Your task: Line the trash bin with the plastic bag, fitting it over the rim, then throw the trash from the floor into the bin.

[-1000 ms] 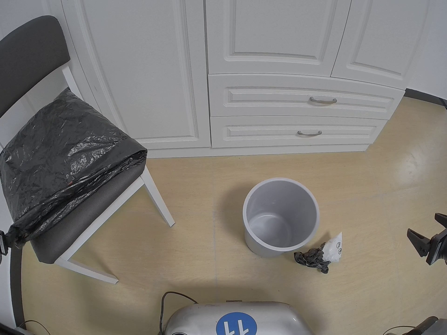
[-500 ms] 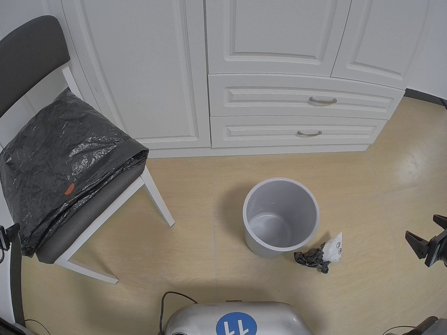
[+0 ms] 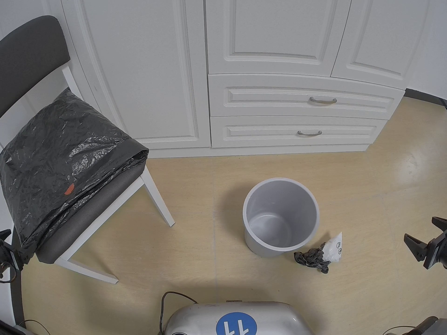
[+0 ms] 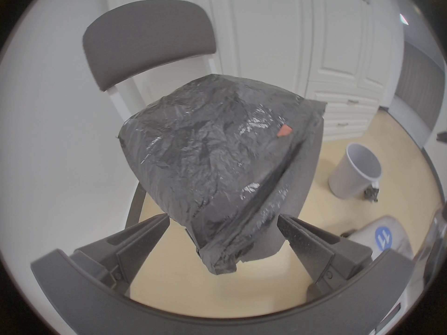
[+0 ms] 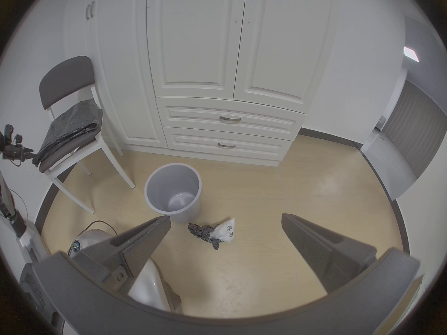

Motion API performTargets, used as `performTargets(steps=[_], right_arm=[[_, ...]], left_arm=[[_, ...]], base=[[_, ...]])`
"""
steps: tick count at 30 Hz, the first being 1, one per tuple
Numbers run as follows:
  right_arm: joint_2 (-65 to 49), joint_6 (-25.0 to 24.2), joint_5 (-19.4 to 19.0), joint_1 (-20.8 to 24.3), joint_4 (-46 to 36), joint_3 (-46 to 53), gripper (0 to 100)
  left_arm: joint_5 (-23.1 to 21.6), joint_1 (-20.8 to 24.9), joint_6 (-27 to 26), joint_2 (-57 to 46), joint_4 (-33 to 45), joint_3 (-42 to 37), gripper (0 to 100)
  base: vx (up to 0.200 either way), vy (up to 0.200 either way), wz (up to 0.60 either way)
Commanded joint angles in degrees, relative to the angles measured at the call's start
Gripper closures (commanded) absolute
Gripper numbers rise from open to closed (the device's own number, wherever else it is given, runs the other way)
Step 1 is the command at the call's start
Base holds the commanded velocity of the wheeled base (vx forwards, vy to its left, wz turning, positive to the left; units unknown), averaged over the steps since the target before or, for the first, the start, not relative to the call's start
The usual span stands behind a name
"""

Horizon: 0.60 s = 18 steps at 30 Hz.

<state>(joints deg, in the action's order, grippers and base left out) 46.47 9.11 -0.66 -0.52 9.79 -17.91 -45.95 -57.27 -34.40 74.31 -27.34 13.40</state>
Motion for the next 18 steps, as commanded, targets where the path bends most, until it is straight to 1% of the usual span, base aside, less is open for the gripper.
performTargets(steps=[1,4,7,12,14,15,18], right_arm=[[0.7,0.2,0.0,0.0,0.1,0.7,0],[1.1,0.2,0.0,0.4,0.1,0.8,0],[1.3,0.2,0.0,0.9,0.1,0.8,0],[1.3,0.2,0.0,0.9,0.1,1.0,0],[1.3,0.2,0.0,0.9,0.1,1.0,0],[1.3,0.2,0.0,0.9,0.1,1.0,0],[1.3,0.2,0.0,0.9,0.1,1.0,0]], left_arm=[[-0.2,0.0,-6.1,3.2,-0.1,-2.2,0],[-0.2,0.0,-9.6,5.9,-0.2,-2.2,0],[-0.2,0.0,-10.3,7.4,-0.2,-1.9,0],[0.0,0.0,-10.2,9.4,-1.7,-1.0,0],[0.1,0.0,-9.3,10.4,-4.8,-0.8,0],[0.1,0.0,-9.2,10.5,-5.2,-0.7,0],[0.2,0.0,-6.3,11.6,-8.9,0.1,0]], base=[[0.000,0.000,0.00],[0.000,0.000,0.00],[0.000,0.000,0.00],[0.000,0.000,0.00],[0.000,0.000,0.00],[0.000,0.000,0.00],[0.000,0.000,0.00]])
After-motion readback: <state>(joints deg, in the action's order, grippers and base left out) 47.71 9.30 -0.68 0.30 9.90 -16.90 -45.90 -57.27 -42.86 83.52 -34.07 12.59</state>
